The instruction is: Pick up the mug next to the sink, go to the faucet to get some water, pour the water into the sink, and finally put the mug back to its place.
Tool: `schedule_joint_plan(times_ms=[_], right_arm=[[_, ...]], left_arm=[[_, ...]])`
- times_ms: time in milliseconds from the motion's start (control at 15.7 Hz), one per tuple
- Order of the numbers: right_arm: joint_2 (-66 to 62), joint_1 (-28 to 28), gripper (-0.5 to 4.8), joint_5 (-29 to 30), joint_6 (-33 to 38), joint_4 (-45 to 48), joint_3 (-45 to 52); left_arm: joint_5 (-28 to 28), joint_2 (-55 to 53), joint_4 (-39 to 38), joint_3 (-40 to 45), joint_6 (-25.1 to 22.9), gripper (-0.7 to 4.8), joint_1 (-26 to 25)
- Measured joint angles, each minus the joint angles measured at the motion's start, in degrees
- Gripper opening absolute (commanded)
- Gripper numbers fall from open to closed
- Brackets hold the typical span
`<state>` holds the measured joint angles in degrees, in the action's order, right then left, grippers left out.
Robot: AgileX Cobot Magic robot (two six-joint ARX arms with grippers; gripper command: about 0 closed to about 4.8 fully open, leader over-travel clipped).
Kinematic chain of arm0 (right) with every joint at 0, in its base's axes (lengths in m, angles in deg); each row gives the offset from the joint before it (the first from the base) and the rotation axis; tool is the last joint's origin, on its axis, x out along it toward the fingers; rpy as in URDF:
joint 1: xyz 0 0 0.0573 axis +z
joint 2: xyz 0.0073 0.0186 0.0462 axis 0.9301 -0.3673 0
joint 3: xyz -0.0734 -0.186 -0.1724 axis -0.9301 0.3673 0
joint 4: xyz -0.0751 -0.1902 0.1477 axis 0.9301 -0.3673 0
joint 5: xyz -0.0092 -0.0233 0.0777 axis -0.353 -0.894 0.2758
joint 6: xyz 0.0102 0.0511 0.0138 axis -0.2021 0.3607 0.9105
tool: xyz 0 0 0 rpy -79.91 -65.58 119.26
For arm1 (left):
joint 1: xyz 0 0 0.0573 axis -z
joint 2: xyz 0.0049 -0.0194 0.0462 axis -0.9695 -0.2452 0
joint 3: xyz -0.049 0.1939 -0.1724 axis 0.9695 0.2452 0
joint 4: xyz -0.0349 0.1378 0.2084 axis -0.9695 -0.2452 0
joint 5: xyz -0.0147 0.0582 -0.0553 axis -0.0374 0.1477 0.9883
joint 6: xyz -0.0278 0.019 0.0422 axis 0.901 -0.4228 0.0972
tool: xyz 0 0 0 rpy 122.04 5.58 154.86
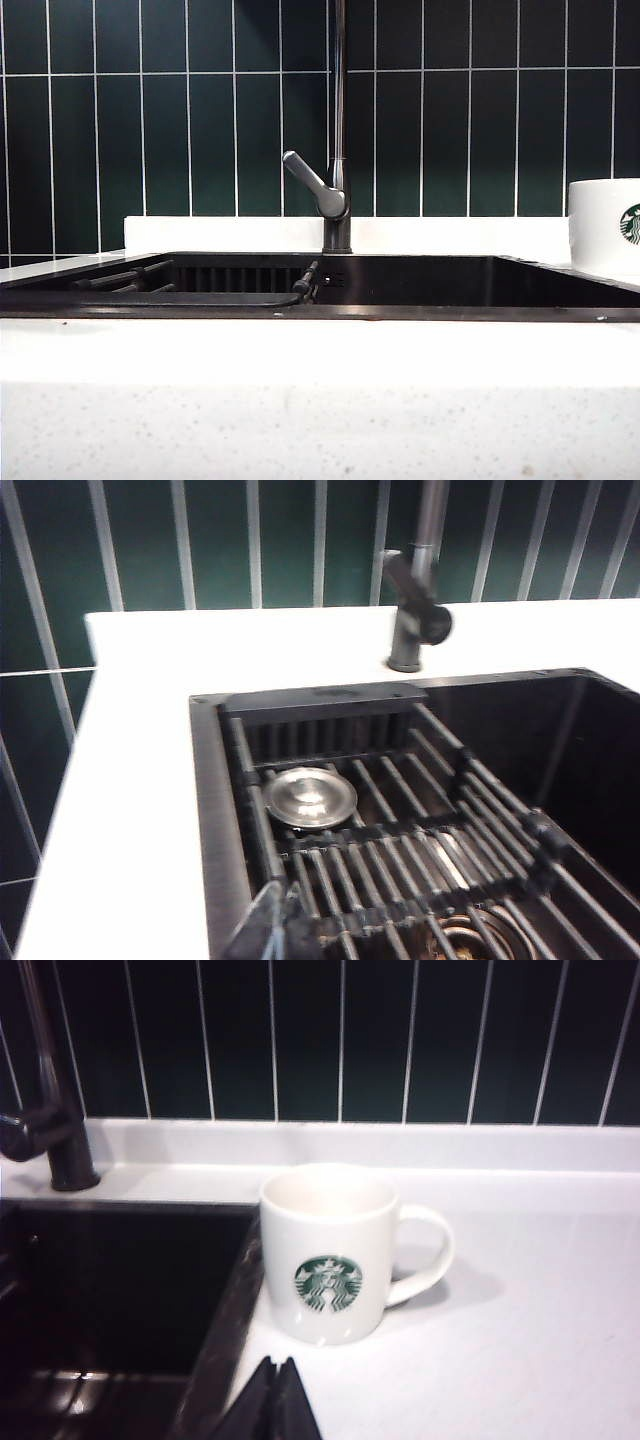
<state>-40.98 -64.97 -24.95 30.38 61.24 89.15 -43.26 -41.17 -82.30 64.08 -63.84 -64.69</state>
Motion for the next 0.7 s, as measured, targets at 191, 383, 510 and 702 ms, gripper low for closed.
schedule_joint_plan(times_ms=[191, 383, 510, 702], right_arm=[[0.2, 0.0, -0.06, -0.2, -0.6, -0.3, 0.0], [0.2, 0.0, -0.06, -0.1, -0.4, -0.5, 0.0], [0.2, 0.0, -0.06, -0.1, -0.4, -1.0, 0.0], [0.2, 0.0, -0.06, -0.2, -0.6, -1.6, 0.0]], left_arm=[[-0.2, 0.1, 0.3, -2.1, -0.9, -0.06, 0.0], [-0.3, 0.0, -1.2, -2.1, -3.2, -0.06, 0.0], [-0.7, 0.0, -4.6, -2.0, -6.3, -0.06, 0.0], [-0.7, 0.0, -3.7, 1.2, -6.7, -0.06, 0.0]])
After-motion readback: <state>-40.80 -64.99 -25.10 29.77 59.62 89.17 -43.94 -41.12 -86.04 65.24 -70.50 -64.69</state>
